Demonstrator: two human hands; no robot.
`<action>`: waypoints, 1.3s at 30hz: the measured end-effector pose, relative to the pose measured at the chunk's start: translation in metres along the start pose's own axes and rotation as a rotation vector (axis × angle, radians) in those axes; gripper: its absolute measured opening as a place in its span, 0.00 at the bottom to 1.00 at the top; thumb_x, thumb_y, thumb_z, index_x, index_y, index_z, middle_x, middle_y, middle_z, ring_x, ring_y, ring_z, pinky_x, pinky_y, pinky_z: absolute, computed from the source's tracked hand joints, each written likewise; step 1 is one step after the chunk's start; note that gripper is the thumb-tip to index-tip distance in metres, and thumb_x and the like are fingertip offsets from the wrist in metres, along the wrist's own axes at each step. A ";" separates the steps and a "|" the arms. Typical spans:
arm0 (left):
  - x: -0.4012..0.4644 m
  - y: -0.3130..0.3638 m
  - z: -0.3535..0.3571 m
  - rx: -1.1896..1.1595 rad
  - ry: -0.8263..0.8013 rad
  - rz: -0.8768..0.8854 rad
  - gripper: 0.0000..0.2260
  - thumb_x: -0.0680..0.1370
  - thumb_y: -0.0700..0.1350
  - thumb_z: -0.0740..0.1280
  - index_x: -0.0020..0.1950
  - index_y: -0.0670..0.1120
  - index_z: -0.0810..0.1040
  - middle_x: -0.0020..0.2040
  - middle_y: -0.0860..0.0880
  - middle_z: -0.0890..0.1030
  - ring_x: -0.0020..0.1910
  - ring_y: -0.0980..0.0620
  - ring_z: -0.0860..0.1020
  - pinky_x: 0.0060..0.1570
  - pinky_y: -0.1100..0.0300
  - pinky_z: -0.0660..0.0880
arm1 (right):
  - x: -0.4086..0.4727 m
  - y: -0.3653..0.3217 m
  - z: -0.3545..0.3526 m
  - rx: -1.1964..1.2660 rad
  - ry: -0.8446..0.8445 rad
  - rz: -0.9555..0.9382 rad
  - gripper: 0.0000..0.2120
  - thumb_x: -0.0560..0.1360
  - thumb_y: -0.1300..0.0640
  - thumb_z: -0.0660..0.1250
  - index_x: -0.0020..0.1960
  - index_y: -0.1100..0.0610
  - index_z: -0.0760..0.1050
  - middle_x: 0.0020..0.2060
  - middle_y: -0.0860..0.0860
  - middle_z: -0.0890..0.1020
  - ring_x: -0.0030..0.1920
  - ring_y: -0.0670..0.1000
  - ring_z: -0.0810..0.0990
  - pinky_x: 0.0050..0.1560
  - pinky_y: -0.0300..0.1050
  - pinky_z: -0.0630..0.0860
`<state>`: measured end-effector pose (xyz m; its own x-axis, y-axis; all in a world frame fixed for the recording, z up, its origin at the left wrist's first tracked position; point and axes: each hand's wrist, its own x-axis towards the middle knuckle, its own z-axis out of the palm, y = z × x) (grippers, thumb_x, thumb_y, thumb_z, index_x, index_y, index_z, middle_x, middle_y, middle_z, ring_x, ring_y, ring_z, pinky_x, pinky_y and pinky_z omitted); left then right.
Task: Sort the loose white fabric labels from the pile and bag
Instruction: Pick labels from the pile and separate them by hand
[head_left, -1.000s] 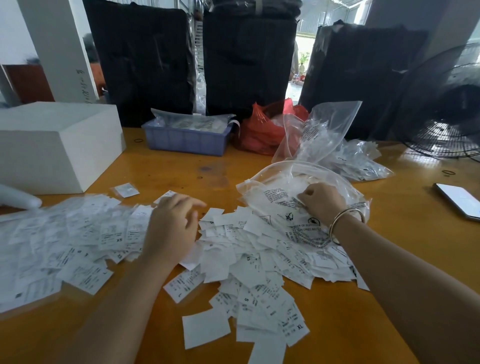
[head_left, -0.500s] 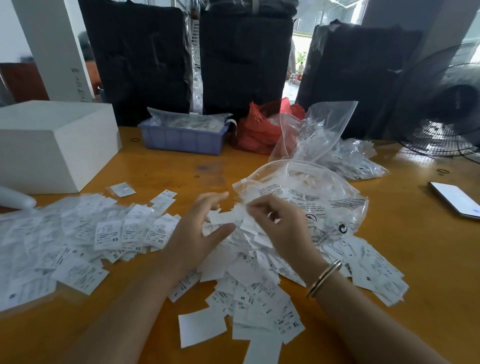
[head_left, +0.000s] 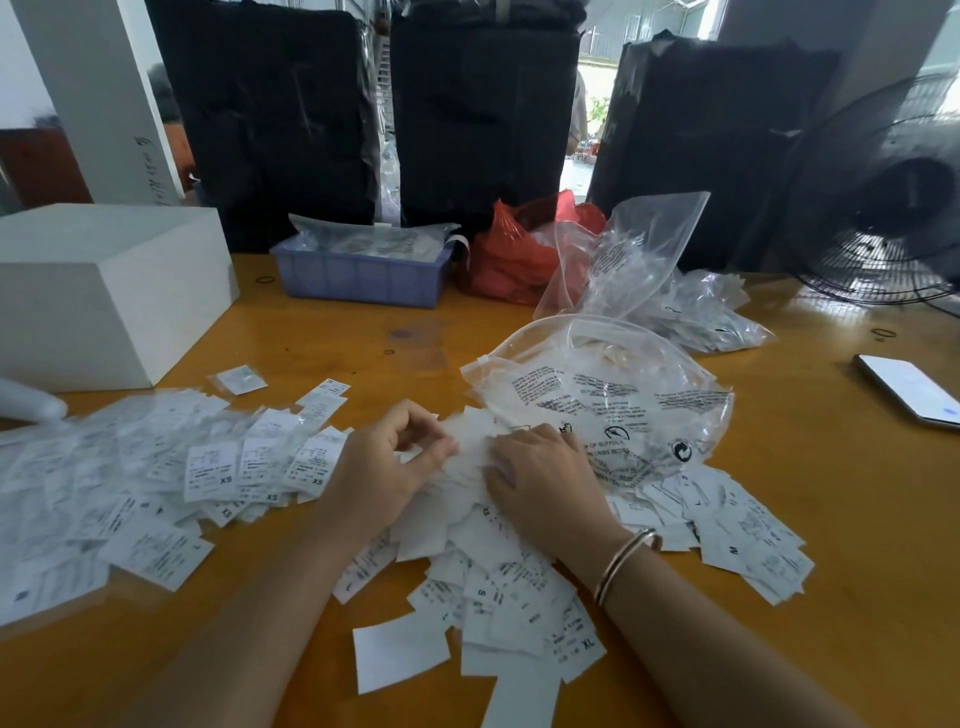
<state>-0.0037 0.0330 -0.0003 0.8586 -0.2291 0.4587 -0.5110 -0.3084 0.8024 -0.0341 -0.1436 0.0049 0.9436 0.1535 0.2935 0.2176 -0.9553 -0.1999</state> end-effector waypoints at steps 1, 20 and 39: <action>0.000 0.000 0.000 -0.005 0.001 -0.010 0.05 0.74 0.44 0.71 0.44 0.52 0.76 0.40 0.58 0.82 0.41 0.61 0.80 0.42 0.70 0.75 | 0.000 -0.001 0.000 -0.011 0.024 -0.001 0.14 0.79 0.50 0.55 0.55 0.53 0.77 0.52 0.47 0.80 0.57 0.51 0.73 0.61 0.48 0.61; 0.000 0.008 0.001 -0.127 -0.015 -0.015 0.07 0.69 0.52 0.71 0.43 0.51 0.79 0.41 0.57 0.83 0.39 0.61 0.80 0.39 0.71 0.75 | -0.004 0.003 -0.010 1.362 0.303 0.135 0.21 0.73 0.75 0.61 0.35 0.52 0.81 0.44 0.52 0.80 0.45 0.51 0.81 0.45 0.41 0.78; 0.002 0.006 -0.003 -0.118 0.046 -0.023 0.08 0.69 0.54 0.69 0.47 0.58 0.78 0.42 0.64 0.81 0.41 0.63 0.79 0.40 0.70 0.75 | -0.005 0.003 -0.011 1.190 0.450 0.133 0.15 0.72 0.64 0.70 0.40 0.43 0.83 0.40 0.45 0.77 0.37 0.43 0.74 0.40 0.34 0.73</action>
<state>-0.0045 0.0332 0.0062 0.8726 -0.1794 0.4544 -0.4847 -0.2020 0.8510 -0.0404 -0.1501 0.0128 0.8585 -0.2470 0.4495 0.4369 -0.1067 -0.8932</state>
